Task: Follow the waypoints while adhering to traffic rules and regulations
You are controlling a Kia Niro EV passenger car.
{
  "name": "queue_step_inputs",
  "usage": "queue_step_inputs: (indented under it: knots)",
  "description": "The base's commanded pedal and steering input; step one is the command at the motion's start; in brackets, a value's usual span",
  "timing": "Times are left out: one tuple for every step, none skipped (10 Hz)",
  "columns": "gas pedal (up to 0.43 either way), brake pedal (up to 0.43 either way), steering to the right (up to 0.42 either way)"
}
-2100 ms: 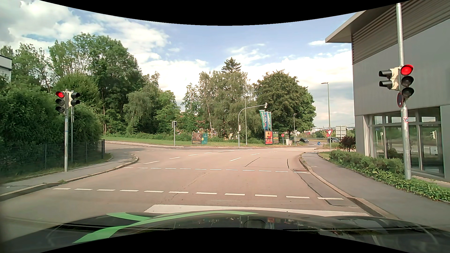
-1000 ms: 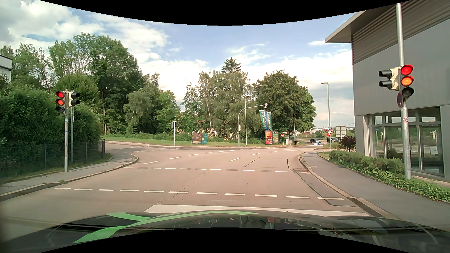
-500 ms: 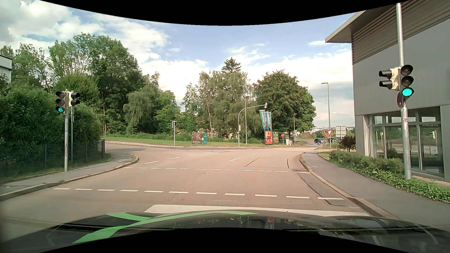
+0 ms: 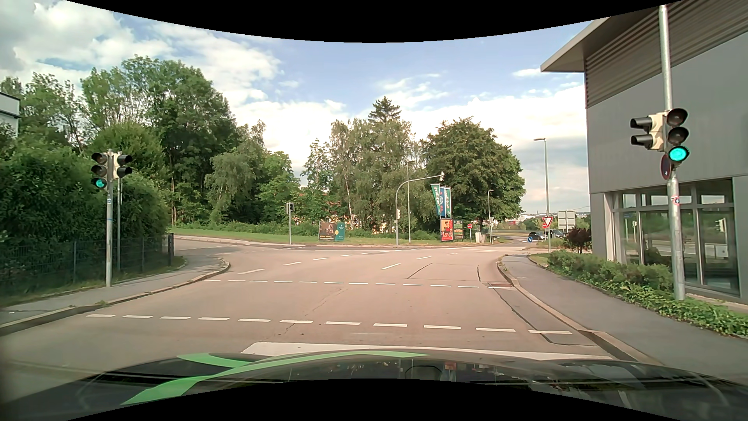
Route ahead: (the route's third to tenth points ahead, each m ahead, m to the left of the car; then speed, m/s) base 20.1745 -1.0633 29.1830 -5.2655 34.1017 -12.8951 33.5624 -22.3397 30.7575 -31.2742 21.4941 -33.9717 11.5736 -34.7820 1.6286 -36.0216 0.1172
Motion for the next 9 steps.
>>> queue_step_inputs:
  knots:
    - [0.189, 0.0, 0.021]
    - [0.189, 0.0, 0.02]
    - [0.189, 0.0, 0.02]
    - [0.197, 0.0, 0.021]
    - [0.228, 0.0, 0.02]
    - [0.331, 0.0, 0.021]
    - [0.339, 0.0, 0.02]
    - [0.331, 0.0, 0.021]
    - [0.319, 0.0, 0.02]
